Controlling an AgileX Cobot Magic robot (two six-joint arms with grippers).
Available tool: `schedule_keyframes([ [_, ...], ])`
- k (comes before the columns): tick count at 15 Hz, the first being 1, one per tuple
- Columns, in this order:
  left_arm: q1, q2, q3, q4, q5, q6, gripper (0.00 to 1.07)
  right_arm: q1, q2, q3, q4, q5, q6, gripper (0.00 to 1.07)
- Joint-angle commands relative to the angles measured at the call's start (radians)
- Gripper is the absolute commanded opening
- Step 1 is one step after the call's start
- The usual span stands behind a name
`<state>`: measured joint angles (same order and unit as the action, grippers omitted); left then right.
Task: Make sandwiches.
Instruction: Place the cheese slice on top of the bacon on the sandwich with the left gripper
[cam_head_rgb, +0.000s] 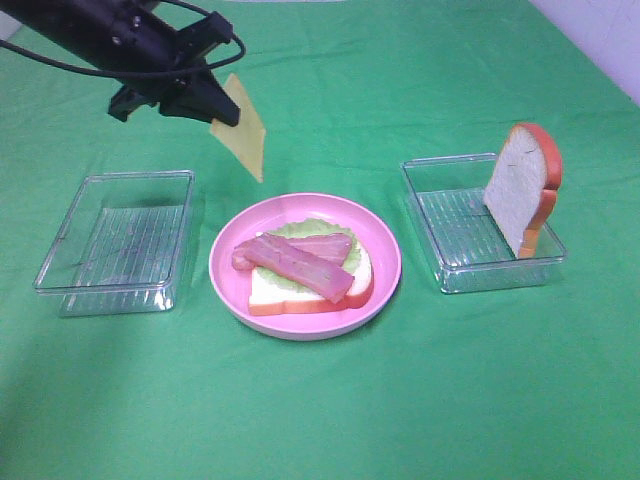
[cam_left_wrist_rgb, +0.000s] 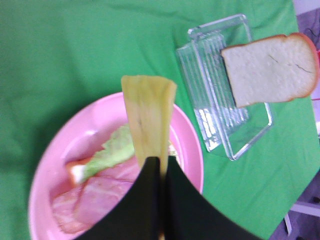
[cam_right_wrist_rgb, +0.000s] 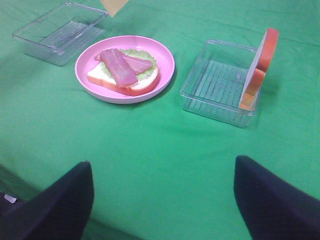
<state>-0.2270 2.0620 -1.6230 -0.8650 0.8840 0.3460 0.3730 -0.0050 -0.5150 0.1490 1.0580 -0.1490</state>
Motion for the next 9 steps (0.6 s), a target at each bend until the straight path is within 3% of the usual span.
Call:
schedule_keyframes([
  [1, -0.081, 0.047, -0.002, -0.086, -0.004, 0.049, 0.00, 0.001, -0.016, 0.001, -0.002, 0.002, 0.003, 0.75],
  [3, -0.158, 0.112, -0.002, -0.090, -0.010, 0.055, 0.00, 0.001, -0.016, 0.001, -0.002, 0.002, 0.003, 0.75],
  [6, -0.199, 0.158, -0.002, -0.083, -0.008, 0.065, 0.00, 0.001, -0.016, 0.001, -0.002, 0.002, 0.003, 0.75],
  [9, -0.203, 0.160, -0.002, 0.035, -0.003, 0.044, 0.00, 0.001, -0.016, 0.001, -0.002, 0.002, 0.003, 0.75],
])
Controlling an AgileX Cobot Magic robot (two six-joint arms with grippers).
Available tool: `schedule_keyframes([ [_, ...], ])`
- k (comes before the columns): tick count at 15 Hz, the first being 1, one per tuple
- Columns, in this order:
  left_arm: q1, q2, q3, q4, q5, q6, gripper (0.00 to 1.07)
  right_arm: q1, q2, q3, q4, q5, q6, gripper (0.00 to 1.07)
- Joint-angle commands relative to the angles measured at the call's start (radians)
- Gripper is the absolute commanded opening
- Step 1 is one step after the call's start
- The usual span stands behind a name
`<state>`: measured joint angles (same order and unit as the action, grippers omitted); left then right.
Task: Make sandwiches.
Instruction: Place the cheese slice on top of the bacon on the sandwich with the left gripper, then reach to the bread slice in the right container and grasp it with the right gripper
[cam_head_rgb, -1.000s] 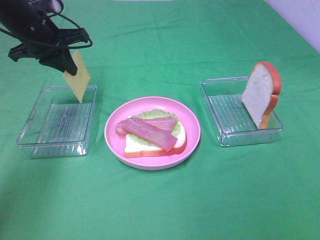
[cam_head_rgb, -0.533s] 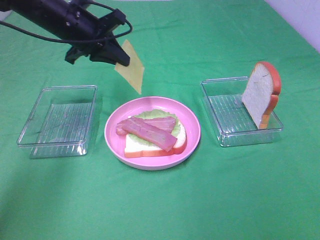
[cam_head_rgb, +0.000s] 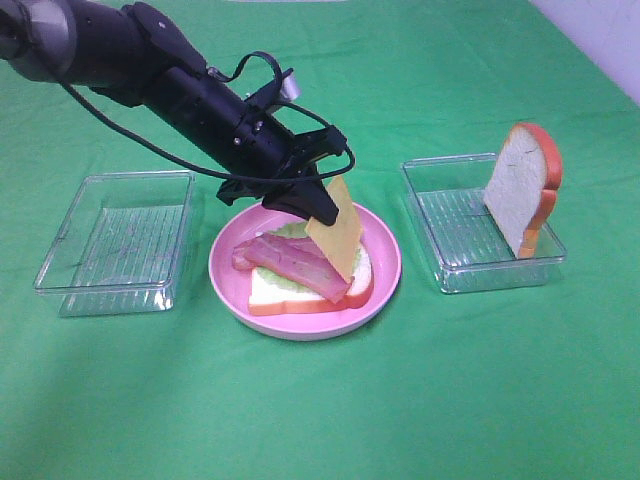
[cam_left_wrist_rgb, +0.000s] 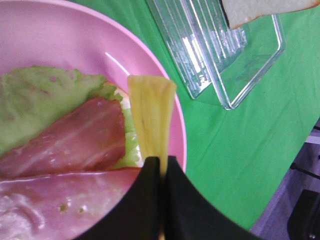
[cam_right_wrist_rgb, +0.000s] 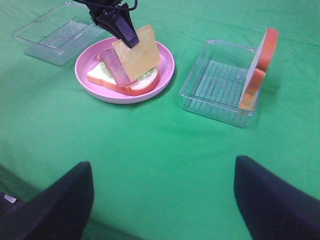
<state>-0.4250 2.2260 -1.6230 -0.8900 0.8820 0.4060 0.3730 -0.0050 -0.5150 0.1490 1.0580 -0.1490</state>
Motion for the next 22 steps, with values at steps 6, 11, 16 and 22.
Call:
schedule_keyframes([
  [6, -0.003, -0.007, -0.002, 0.251, -0.019, -0.134, 0.03, 0.001, -0.016, 0.001, -0.002, 0.002, 0.003, 0.75],
  [11, -0.003, -0.009, -0.002, 0.247, -0.058, -0.134, 0.76, 0.001, -0.016, 0.001, -0.002, 0.002, 0.003, 0.75],
  [16, 0.010, -0.009, -0.125, 0.306, 0.084, -0.153, 0.81, 0.001, -0.016, 0.001, -0.002, 0.002, 0.003, 0.75],
  [22, 0.010, -0.009, -0.426, 0.719, 0.403, -0.380, 0.81, 0.001, -0.016, 0.001, -0.002, 0.002, 0.003, 0.75],
])
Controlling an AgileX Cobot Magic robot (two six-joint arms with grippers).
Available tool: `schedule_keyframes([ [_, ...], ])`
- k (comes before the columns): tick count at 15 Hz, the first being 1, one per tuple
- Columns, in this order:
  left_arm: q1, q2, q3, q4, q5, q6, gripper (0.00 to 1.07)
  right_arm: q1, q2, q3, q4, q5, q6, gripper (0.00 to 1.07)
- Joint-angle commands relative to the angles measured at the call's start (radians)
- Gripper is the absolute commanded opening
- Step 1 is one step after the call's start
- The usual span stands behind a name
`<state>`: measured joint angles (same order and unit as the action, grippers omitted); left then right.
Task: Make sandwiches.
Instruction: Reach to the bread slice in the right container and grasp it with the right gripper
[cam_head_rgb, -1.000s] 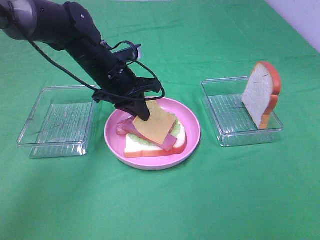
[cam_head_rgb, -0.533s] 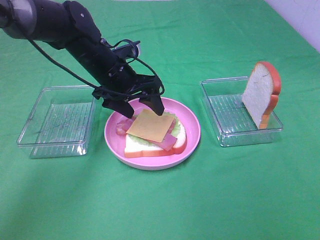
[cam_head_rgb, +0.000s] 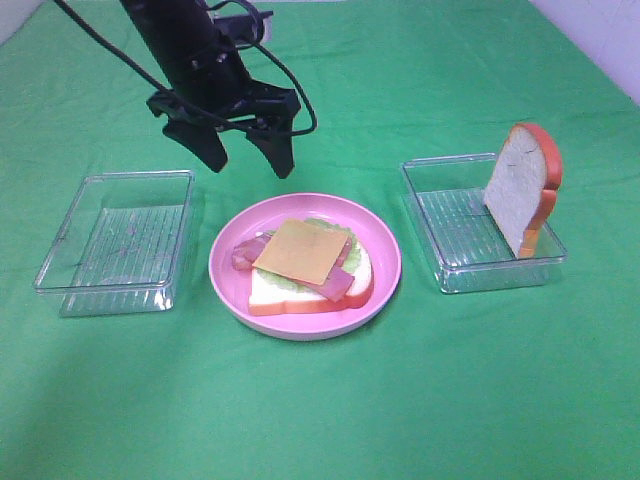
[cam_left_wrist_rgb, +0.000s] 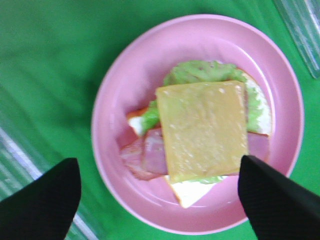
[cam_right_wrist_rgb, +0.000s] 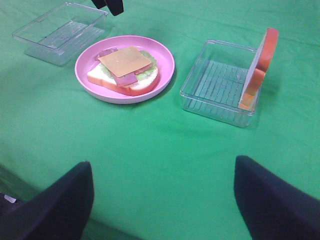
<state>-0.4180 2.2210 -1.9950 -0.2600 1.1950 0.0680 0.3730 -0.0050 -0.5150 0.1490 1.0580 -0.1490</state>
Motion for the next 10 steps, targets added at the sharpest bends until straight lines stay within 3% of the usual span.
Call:
schedule_keyframes([
  [1, 0.003, -0.012, -0.077, 0.139, 0.091, -0.075, 0.81, 0.001, -0.016, 0.001, -0.002, 0.002, 0.003, 0.75],
  [4, 0.003, -0.068, -0.075, 0.179, 0.091, -0.091, 0.80, 0.001, -0.016, 0.001, -0.002, 0.002, 0.003, 0.75],
  [6, 0.003, -0.190, -0.009, 0.186, 0.091, -0.092, 0.80, 0.001, -0.016, 0.001, -0.002, 0.002, 0.003, 0.75],
  [10, 0.000, -0.511, 0.269, 0.197, 0.090, -0.095, 0.80, 0.001, -0.016, 0.001, -0.002, 0.000, 0.003, 0.75],
])
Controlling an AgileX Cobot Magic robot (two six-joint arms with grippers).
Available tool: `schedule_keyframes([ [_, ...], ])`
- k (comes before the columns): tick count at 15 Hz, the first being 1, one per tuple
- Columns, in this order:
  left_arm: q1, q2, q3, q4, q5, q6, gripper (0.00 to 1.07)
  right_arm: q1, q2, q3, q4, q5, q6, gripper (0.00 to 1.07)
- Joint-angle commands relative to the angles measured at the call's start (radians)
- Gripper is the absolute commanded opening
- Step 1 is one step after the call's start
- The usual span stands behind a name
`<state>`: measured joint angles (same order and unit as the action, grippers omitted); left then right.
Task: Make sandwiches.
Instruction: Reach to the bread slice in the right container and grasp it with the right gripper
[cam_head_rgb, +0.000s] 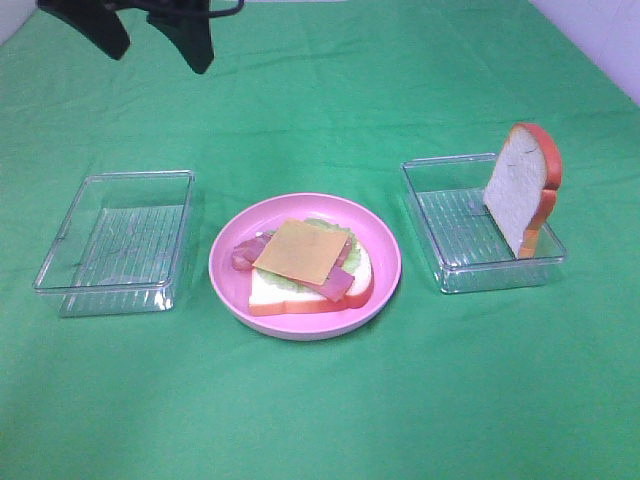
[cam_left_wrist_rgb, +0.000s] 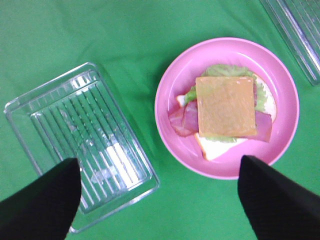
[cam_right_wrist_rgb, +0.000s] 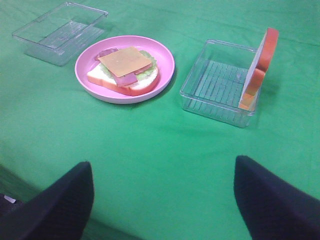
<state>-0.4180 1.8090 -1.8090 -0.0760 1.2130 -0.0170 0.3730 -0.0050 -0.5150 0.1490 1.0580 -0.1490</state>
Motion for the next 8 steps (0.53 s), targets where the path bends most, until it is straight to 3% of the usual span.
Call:
schedule_keyframes([
  [1, 0.000, -0.185, 0.150, 0.017, 0.072, -0.010, 0.80, 0.001, -0.016, 0.001, -0.002, 0.000, 0.003, 0.75],
  [4, 0.000, -0.405, 0.339, 0.017, 0.072, -0.009, 0.80, 0.001, -0.015, 0.001, -0.002, -0.003, 0.003, 0.75],
  [8, 0.000, -0.631, 0.505, 0.017, 0.064, 0.000, 0.80, 0.001, -0.014, 0.001, -0.001, -0.010, 0.003, 0.75],
])
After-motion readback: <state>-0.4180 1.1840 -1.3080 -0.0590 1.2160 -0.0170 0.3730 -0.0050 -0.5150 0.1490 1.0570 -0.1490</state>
